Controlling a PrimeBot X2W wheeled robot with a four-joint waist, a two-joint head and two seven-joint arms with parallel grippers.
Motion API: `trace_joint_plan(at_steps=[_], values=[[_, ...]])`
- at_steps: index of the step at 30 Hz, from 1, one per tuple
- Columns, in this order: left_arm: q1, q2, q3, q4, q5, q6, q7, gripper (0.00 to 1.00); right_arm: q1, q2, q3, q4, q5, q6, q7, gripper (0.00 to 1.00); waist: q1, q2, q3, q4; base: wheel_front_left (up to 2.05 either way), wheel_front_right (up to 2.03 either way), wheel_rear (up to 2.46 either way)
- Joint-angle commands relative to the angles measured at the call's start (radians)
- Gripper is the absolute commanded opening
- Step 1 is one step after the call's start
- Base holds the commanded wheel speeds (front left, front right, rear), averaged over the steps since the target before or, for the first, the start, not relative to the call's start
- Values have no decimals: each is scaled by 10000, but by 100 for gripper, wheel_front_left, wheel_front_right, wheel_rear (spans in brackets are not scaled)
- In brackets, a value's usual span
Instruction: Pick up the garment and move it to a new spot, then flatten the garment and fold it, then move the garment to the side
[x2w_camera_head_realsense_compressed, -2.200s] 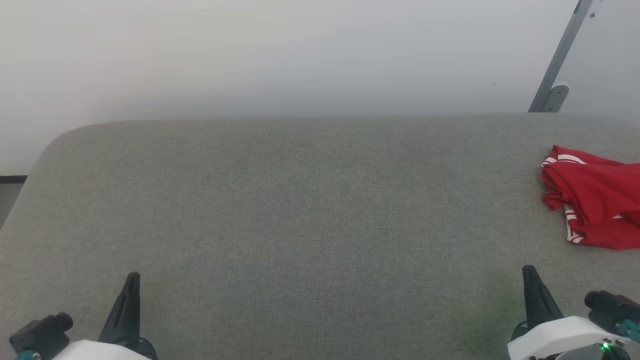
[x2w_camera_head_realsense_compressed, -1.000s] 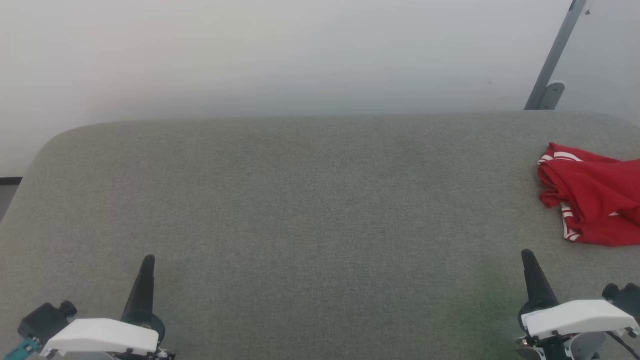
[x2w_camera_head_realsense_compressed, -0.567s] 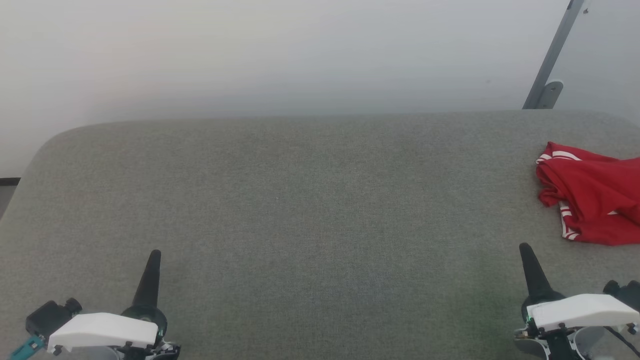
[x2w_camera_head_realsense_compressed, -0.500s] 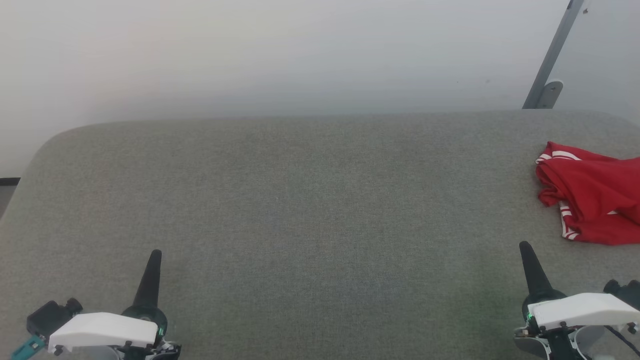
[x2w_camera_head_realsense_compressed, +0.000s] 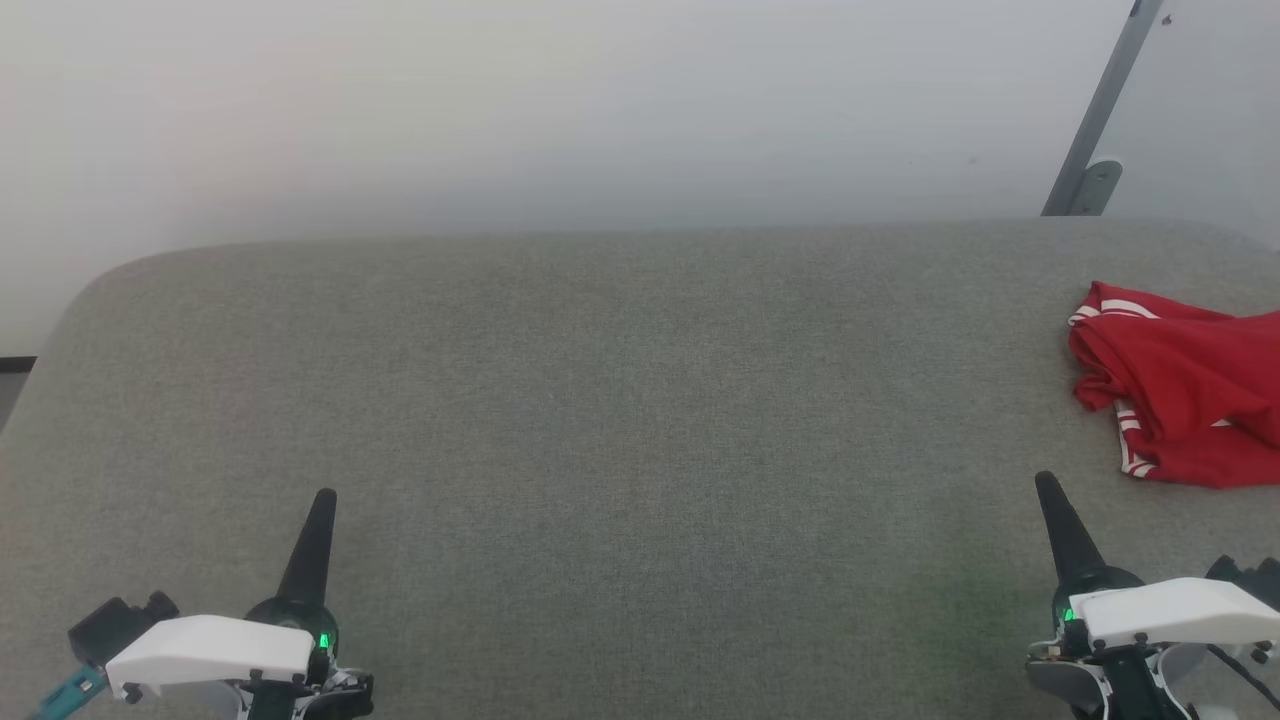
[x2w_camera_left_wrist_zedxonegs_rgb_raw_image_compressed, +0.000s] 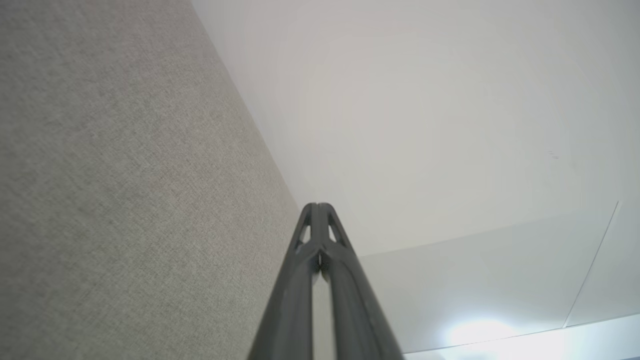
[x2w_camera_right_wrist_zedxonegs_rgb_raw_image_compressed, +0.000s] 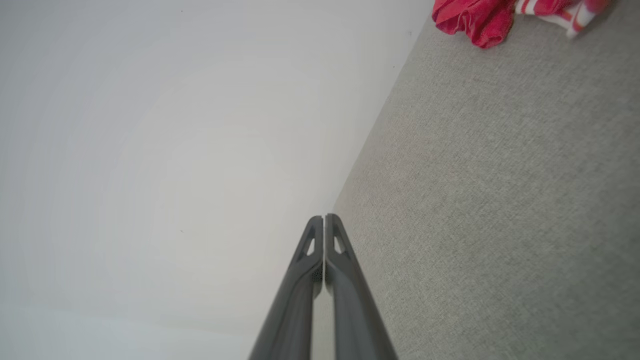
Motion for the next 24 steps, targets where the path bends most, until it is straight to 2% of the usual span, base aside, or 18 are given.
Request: trace_joint_plan(at_steps=[1,24], values=[[-253,-14,72,-39,-178,-19,91,0,-163,20,-25,-113,240,3,93,0,0,0,1,-3,0,0,0],[-493,-372,186,114,-1558,-24,556,0,-294,61,-41,-213,2020,2,548,0,0,0,22,-67,0,0,0]])
